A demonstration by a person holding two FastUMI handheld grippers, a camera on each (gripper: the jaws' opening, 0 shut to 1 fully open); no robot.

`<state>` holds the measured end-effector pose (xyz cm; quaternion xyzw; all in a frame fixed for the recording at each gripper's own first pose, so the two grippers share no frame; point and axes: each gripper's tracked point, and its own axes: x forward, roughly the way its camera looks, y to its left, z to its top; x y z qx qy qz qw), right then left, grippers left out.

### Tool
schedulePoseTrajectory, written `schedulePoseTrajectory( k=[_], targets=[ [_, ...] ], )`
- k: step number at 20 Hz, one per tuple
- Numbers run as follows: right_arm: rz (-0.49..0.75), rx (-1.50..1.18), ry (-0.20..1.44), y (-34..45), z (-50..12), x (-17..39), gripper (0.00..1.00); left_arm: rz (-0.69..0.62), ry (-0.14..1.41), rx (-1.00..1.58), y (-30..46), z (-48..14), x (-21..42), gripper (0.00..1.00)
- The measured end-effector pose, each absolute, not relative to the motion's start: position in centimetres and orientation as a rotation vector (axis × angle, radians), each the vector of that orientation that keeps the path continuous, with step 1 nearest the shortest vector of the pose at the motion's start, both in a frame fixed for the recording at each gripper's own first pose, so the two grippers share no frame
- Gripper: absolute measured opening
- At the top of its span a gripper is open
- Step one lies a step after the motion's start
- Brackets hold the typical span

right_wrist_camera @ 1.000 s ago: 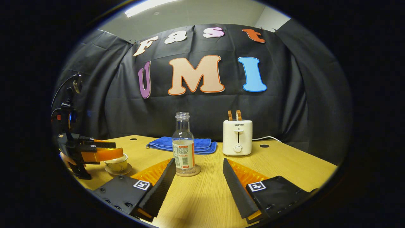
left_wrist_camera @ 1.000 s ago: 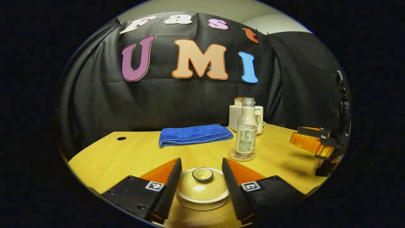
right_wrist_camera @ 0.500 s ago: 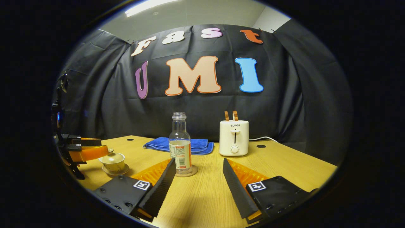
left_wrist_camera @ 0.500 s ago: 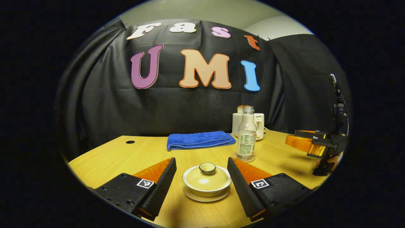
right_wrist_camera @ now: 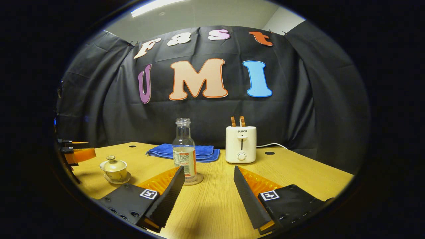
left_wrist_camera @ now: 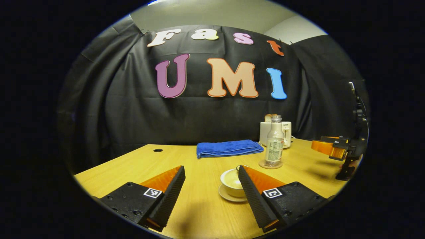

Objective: Open the teacup lid with one hand, grasp the water bottle and pour water into the teacup with the other hand; after pouring, place the water bottle on the coaster and then close the teacup lid.

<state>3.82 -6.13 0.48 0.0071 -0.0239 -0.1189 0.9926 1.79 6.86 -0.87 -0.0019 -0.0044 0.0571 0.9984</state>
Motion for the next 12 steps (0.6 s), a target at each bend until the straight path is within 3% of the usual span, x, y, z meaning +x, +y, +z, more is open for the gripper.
schedulePoseTrajectory(
  k=[2,3,7,10,12],
  targets=[
    [-0.255,0.014,-0.048,-6.3,0.6,3.6,0.95,0.160,-0.009,-0.002,8.2,-0.9,1.2,0.94],
    [-0.262,0.014,-0.048,-6.5,0.6,3.4,1.00,0.180,-0.009,-0.002,8.7,-0.9,1.0,0.95],
    [-0.285,0.012,-0.048,-7.2,0.5,2.5,0.89,0.259,-0.008,-0.003,11.0,-1.0,0.2,0.94],
    [-0.300,0.010,-0.048,-7.5,0.6,1.8,1.00,0.282,-0.008,-0.001,11.3,-1.0,0.0,0.94],
    [-0.310,0.009,-0.048,-7.8,0.5,1.7,0.89,0.290,-0.008,-0.001,11.4,-1.0,0.0,0.94]
  ],
)
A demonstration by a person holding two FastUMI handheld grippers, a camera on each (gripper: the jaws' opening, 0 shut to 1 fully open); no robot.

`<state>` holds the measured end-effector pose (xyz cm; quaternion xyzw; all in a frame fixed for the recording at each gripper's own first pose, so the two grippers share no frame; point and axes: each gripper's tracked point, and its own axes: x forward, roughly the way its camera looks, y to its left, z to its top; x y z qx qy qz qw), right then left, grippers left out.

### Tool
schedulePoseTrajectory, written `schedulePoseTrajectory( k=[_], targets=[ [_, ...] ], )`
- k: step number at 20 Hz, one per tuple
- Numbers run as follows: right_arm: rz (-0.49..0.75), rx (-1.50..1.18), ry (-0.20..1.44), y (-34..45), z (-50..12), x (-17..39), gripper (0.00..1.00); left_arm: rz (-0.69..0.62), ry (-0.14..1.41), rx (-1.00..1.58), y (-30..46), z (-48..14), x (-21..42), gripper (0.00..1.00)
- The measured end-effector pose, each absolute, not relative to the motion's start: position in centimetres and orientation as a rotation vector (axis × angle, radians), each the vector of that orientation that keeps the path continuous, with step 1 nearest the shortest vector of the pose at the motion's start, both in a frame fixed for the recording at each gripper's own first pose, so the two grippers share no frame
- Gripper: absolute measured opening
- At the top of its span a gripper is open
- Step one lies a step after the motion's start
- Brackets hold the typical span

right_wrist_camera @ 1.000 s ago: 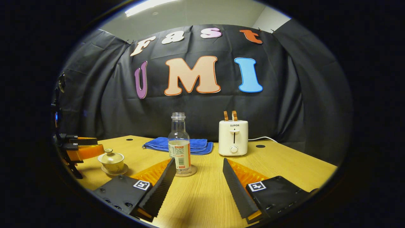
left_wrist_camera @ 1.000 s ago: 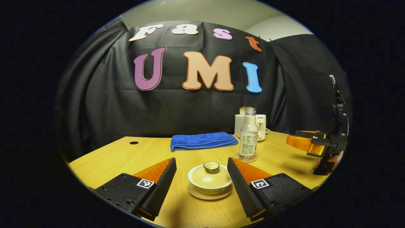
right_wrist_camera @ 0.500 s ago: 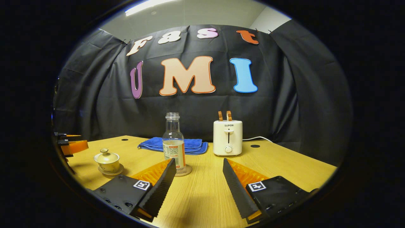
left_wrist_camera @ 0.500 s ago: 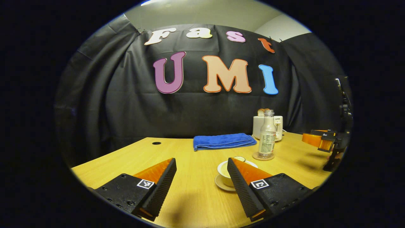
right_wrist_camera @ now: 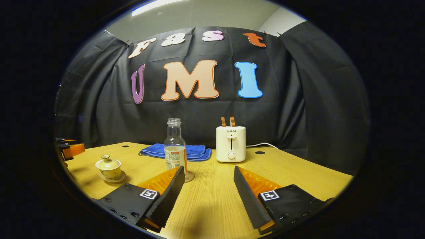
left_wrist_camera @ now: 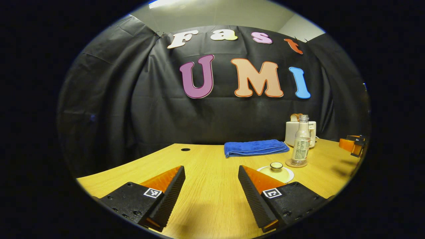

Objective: Open the teacup lid with one hand, grasp the water bottle and pour water into the teacup with the other hand; after pouring, place the water bottle on the coaster and then close the teacup lid.

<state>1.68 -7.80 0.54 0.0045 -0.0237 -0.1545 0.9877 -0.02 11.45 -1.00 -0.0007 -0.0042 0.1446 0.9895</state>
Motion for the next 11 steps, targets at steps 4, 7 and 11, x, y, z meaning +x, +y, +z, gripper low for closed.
schedulePoseTrajectory(
  k=[4,7,11],
  targets=[
    [-0.342,0.008,-0.047,-8.46,0.49,1.35,0.89,0.291,-0.009,-0.002,11.43,-1.07,0.08,0.94],
    [-0.343,0.007,-0.048,-8.52,0.41,1.47,0.89,0.290,-0.005,-0.005,11.39,-1.19,-0.03,0.94],
    [-0.341,0.007,-0.047,-8.59,0.38,1.48,0.89,0.261,-0.007,-0.006,10.76,-1.24,0.37,0.94]
  ],
)
